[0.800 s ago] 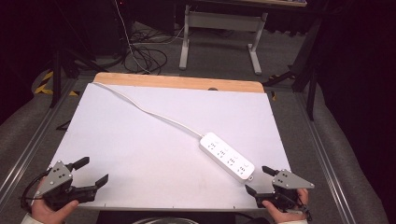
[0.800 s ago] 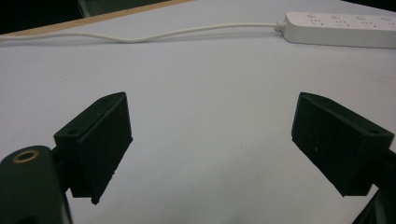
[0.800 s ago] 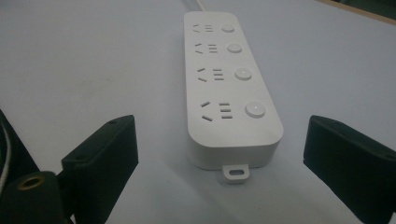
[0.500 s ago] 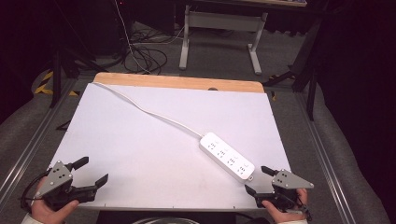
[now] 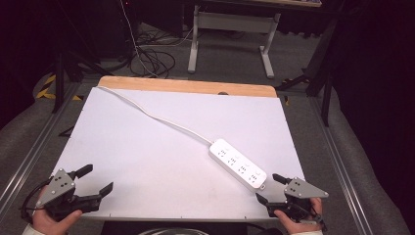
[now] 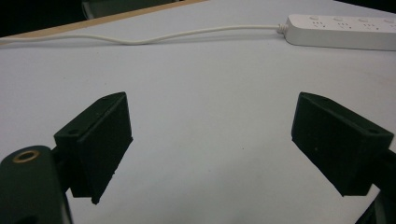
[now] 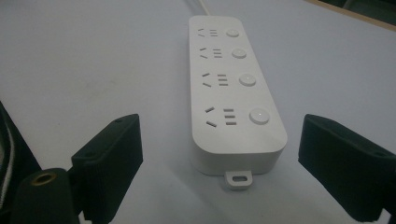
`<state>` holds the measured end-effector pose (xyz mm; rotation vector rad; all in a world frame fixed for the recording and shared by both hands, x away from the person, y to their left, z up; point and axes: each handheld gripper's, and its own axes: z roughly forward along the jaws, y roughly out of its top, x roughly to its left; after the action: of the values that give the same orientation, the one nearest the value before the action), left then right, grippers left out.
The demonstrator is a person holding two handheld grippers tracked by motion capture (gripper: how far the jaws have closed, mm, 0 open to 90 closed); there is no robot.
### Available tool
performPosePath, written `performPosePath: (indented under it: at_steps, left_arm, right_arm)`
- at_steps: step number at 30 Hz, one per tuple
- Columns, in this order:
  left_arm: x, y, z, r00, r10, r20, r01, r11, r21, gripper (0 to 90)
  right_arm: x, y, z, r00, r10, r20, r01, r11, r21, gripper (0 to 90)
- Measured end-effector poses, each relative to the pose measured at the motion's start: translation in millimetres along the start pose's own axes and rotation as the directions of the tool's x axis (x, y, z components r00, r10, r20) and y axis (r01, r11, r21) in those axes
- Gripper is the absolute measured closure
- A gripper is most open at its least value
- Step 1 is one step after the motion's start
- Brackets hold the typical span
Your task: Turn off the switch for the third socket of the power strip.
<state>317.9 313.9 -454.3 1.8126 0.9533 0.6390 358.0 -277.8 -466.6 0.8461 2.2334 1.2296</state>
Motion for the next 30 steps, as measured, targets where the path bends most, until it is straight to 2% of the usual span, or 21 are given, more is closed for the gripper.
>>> performPosePath:
  at_steps: [12, 15, 22, 27, 30]
  left_arm:
    - [-0.2, 0.0, 0.1, 1.0, -0.003, -0.004, 0.003, 1.0, -0.002, 12.9]
    - [-0.3, 0.0, 0.0, 0.9999, -0.005, -0.009, 0.005, 1.0, -0.003, 12.9]
    - [0.2, 0.0, -0.1, 0.9999, -0.003, -0.011, 0.003, 1.0, -0.005, 12.9]
    - [0.1, 0.0, -0.3, 0.9999, -0.003, -0.011, 0.003, 1.0, -0.005, 12.9]
    - [0.2, 0.0, -0.2, 0.9999, -0.003, -0.011, 0.003, 1.0, -0.004, 13.0]
  right_arm:
    - [1.2, 4.3, -1.0, 0.9999, 0.007, -0.013, -0.007, 1.0, -0.022, 14.8]
    - [1.4, 10.7, -1.9, 0.9996, 0.029, 0.004, -0.029, 0.999, -0.032, 16.2]
    - [1.5, 26.6, -2.0, 0.9997, 0.012, -0.021, -0.012, 1.0, -0.013, 18.2]
    - [-2.6, 37.2, 0.5, 0.9987, 0.039, -0.031, -0.04, 0.999, -0.002, 15.7]
    - [-4.7, 43.9, 0.6, 0.9988, 0.039, -0.029, -0.039, 0.999, -0.002, 15.9]
